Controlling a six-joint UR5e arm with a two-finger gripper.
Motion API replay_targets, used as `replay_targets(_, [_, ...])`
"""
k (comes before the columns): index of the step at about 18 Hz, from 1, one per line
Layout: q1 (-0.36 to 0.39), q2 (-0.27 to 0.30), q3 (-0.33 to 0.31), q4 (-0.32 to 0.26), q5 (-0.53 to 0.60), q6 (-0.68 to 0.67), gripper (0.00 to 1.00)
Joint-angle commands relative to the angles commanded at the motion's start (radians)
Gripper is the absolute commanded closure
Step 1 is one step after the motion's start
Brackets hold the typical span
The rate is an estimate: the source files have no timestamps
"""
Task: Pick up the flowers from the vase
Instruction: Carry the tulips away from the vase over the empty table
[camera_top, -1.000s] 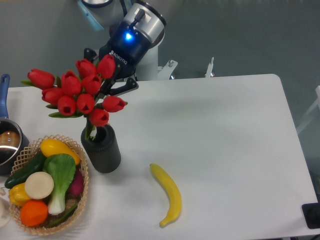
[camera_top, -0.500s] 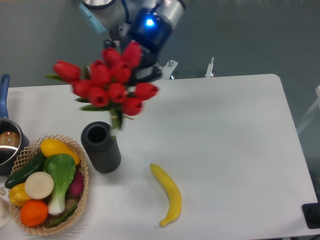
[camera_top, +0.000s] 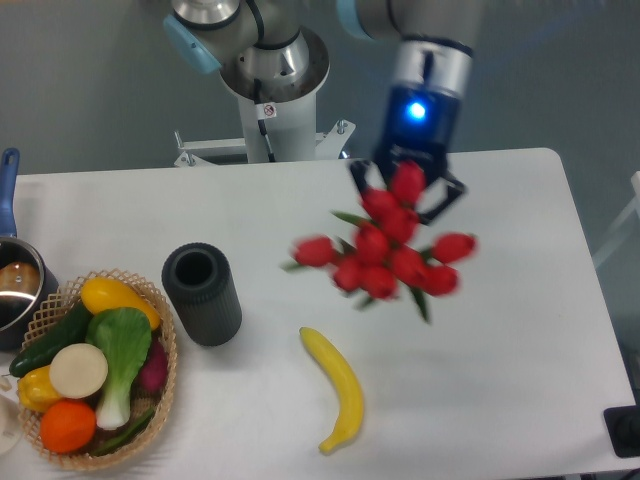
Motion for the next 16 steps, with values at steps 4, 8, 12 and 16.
replay_targets(4, [0.018,-0.006,0.014,-0.121,0.161,-0.005,1.0])
replay_targets(8, [0.014,-0.046,0.04,-0.181,0.285,-0.003,1.0])
replay_targets(12, [0.011,-0.083,0.064,-0.202,0.36,0.047,1.0])
replay_targets(16, [0.009,-0.123,0.152,-0.325,0.437,0.143,1.0])
